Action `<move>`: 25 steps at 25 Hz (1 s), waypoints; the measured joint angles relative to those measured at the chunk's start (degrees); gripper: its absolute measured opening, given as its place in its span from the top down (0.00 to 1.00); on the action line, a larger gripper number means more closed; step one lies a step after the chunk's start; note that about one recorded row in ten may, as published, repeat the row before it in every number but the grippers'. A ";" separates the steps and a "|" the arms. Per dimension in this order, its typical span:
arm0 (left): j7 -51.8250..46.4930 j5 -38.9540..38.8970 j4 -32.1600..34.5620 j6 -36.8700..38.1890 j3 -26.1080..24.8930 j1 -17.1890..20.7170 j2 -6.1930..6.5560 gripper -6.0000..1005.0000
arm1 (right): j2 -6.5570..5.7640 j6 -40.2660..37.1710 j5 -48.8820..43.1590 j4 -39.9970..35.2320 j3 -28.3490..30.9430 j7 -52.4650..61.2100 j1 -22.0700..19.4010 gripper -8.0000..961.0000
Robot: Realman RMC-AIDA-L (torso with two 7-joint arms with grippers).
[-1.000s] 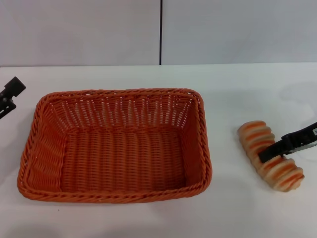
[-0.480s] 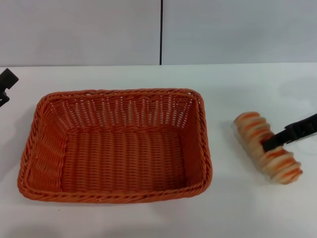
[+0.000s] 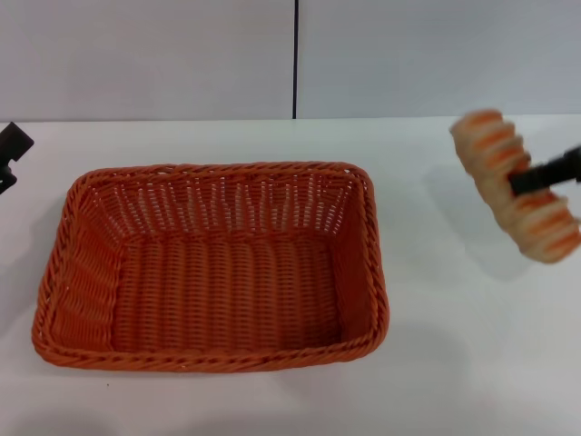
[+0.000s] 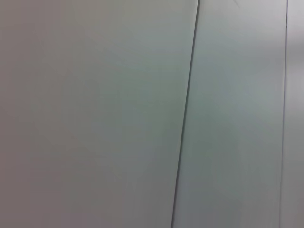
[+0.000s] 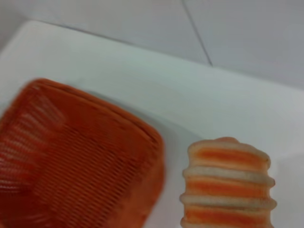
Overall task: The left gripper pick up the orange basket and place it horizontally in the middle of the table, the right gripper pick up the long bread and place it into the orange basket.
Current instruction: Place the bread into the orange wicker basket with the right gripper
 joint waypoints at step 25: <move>0.48 -0.08 -1.70 3.21 -0.01 0.76 -0.02 0.16 | 1.49 -1.65 23.60 16.09 -16.19 -29.35 6.51 0.83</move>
